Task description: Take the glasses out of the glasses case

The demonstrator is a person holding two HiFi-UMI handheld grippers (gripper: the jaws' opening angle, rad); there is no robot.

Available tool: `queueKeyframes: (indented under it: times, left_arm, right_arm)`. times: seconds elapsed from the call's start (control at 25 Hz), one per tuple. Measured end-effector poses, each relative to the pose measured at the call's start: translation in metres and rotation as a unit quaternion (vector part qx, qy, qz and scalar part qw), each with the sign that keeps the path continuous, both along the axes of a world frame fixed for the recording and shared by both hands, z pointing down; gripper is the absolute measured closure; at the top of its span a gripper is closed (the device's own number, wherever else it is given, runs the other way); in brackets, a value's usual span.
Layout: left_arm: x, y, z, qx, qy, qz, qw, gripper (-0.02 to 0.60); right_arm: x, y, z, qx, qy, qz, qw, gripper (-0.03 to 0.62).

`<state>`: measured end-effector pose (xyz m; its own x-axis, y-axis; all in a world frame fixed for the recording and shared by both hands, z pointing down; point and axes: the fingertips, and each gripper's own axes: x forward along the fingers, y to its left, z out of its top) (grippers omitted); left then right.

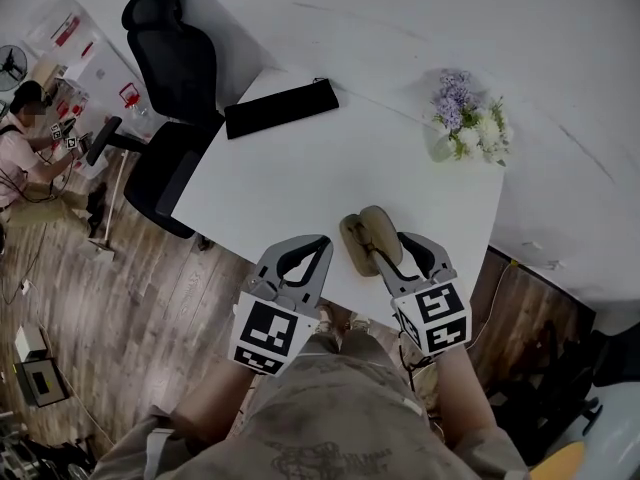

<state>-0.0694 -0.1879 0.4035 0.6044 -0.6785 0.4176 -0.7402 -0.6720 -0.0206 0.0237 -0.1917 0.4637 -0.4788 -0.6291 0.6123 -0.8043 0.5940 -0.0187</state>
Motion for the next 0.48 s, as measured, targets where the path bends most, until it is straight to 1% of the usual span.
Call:
queueKeyframes:
  times: [0.12, 0.32, 0.48]
  left_arm:
    - [0.002, -0.001, 0.011, -0.007, -0.011, -0.007, 0.9999, 0.566]
    - [0.002, -0.007, 0.042, -0.033, -0.027, -0.024, 0.9988, 0.566]
    - [0.002, -0.006, 0.065, -0.046, -0.046, -0.029, 0.9975, 0.566]
  right_arm:
    - [-0.002, -0.002, 0.024, -0.021, 0.014, -0.015, 1.0, 0.395]
    - [-0.005, -0.006, 0.067, -0.06, 0.029, -0.029, 0.997, 0.395]
    - [-0.011, -0.007, 0.09, -0.083, 0.024, -0.034, 0.996, 0.395]
